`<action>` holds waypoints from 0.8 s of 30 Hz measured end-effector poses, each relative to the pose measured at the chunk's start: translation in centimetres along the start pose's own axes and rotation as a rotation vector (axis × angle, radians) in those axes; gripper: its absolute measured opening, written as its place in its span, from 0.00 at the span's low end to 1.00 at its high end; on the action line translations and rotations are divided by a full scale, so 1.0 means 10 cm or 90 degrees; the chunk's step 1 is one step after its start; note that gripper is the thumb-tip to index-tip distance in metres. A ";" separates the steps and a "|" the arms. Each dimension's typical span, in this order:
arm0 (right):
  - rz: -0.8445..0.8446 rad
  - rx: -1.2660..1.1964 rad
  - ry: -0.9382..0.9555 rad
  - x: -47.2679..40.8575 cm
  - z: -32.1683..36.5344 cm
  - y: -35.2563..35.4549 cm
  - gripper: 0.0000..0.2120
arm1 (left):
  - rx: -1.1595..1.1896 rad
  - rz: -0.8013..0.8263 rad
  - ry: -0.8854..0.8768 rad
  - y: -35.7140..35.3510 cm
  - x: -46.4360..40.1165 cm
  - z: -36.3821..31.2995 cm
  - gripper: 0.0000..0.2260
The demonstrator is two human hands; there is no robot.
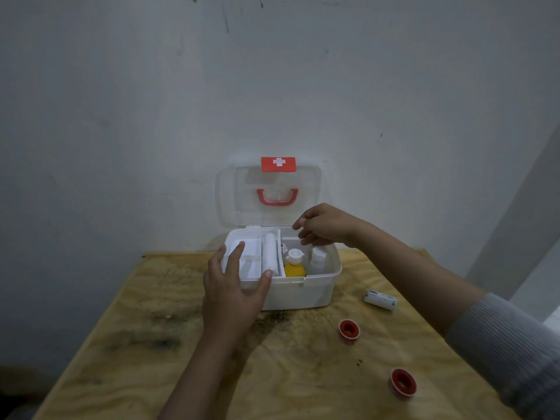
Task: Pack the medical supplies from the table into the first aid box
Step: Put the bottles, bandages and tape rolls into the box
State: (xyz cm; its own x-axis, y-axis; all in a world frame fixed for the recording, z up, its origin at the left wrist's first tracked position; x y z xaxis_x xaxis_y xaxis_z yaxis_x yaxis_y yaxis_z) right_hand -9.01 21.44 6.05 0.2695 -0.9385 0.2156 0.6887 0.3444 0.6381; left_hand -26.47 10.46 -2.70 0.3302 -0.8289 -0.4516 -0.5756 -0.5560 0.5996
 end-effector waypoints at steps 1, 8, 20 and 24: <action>-0.020 -0.020 0.005 0.00 0.00 0.03 0.12 | -0.003 -0.001 -0.003 0.00 0.00 0.00 0.33; -0.090 -0.037 0.086 0.31 -0.12 0.21 0.11 | 0.008 -0.007 -0.009 0.02 0.01 -0.02 0.32; 0.078 0.316 -0.039 1.70 -1.30 -0.01 0.30 | 0.021 -0.001 0.000 0.01 0.00 0.00 0.30; 0.072 0.287 -0.031 1.83 -1.52 -0.21 0.31 | 0.010 0.005 0.004 0.01 0.00 -0.01 0.30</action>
State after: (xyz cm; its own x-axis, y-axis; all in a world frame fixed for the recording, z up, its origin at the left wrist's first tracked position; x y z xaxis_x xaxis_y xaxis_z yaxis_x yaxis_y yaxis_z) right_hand 4.70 3.92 -2.61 0.2867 -0.8994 0.3300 0.2932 0.4103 0.8635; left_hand -26.51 10.39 -2.55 0.3304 -0.8340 -0.4419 -0.5905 -0.5479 0.5925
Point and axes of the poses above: each hand's wrist, its own x-axis away from the middle knuckle, its own y-axis out of the back of the hand, z = x × y, the point moved 5 cm from there along -x, towards the middle knuckle, and after that the axes turned 2 degrees about -y, right-handed, at the moved point
